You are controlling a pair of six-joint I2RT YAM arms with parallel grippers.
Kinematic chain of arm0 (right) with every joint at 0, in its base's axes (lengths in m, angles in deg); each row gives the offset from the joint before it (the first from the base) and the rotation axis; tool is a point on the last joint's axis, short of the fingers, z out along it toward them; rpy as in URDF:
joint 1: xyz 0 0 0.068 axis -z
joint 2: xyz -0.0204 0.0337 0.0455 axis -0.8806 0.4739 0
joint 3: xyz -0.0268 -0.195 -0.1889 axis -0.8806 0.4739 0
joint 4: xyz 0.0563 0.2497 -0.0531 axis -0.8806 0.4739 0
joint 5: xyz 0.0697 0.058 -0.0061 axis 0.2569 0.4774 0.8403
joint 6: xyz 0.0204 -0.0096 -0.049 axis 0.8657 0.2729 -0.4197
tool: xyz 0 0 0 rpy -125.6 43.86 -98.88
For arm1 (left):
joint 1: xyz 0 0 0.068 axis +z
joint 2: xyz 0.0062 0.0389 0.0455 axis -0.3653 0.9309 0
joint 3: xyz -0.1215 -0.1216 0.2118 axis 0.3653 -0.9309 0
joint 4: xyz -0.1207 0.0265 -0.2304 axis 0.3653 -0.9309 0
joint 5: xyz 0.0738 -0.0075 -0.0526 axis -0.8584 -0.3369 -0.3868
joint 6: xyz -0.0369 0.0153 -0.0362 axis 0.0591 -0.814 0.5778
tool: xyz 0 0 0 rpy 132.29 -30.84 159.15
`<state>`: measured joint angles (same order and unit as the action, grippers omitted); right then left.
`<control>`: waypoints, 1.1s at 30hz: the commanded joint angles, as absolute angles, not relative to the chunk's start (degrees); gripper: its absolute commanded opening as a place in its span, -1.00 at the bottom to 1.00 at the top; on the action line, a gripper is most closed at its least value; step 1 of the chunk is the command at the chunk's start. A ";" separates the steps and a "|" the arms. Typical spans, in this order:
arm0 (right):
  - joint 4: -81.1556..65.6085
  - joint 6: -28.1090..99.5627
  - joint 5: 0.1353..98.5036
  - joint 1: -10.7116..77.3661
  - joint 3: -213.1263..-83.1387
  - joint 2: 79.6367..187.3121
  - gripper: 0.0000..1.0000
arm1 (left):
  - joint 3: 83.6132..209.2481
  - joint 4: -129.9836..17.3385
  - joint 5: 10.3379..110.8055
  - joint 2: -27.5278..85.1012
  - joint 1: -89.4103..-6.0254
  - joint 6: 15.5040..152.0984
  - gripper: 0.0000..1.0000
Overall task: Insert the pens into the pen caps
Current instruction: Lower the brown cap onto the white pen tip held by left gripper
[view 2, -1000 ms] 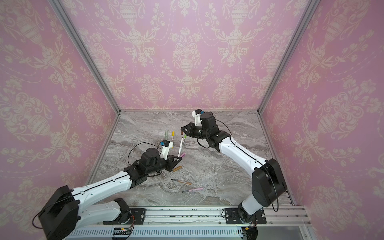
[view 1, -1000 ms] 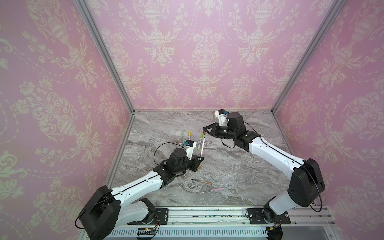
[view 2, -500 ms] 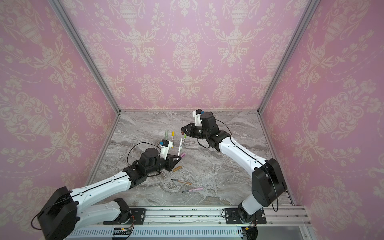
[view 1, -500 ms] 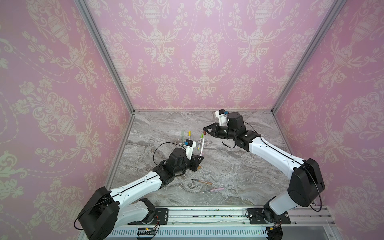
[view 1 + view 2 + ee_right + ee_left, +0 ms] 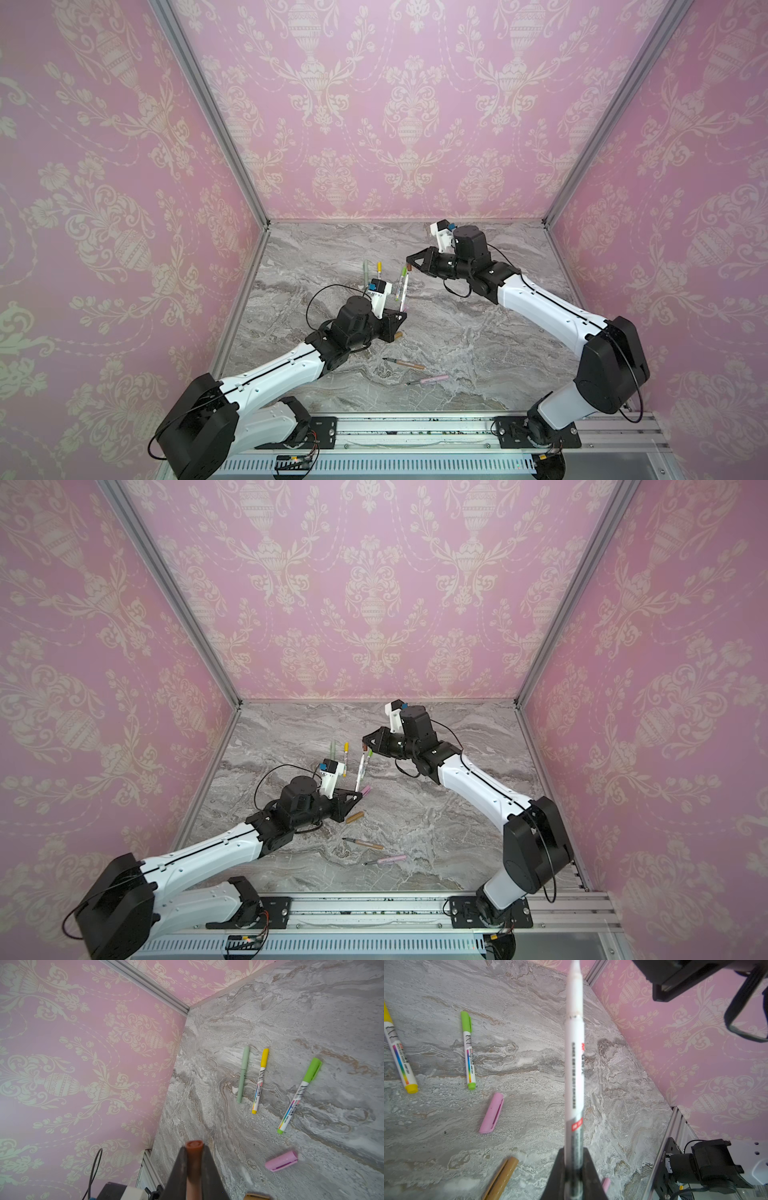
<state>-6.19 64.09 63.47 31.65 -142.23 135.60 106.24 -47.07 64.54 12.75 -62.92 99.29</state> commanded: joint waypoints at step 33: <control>-6.92 63.54 65.50 31.43 -140.10 136.14 -1.00 | 108.71 -48.58 63.55 12.78 -63.40 97.41 -1.00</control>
